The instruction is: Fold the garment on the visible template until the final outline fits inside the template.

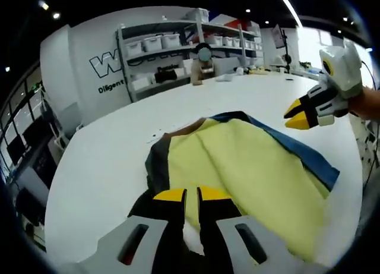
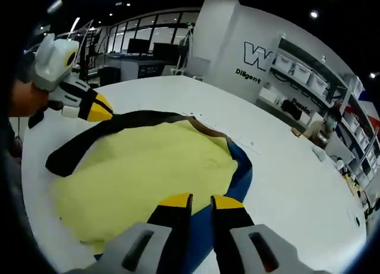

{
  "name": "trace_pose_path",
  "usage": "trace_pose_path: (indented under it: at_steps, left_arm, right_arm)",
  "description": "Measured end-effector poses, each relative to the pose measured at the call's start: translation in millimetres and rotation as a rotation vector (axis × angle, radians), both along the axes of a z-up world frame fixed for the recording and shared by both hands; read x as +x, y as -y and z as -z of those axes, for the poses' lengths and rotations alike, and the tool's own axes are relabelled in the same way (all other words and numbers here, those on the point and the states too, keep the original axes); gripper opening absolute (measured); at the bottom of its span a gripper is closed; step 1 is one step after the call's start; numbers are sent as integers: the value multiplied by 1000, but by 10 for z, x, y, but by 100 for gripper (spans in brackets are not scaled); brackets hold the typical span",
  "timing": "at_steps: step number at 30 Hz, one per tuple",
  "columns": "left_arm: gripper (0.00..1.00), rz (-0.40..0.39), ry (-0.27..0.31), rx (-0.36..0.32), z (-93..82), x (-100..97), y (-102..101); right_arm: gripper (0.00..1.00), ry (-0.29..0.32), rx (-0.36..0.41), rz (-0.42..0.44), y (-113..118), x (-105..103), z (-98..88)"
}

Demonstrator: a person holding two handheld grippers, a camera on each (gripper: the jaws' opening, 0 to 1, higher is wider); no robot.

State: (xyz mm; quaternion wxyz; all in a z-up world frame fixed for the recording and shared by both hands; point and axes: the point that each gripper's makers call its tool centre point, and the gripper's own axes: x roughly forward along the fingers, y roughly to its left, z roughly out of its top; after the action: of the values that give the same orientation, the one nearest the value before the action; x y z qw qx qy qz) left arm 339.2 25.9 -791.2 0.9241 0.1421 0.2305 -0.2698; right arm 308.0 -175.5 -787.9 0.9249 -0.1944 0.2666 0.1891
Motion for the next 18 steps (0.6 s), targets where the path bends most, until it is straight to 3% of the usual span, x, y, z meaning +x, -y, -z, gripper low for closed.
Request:
trace_pose_path:
  at_steps: [9,18]
  left_arm:
    - [5,-23,-35,-34,133,-553,-117]
    - [5,-42,-42,-43,112,-899,-221]
  right_arm:
    - [9,5,15,-34,-207,-570,-51]
    - [11,31,51,-44,-298,-1091,-207]
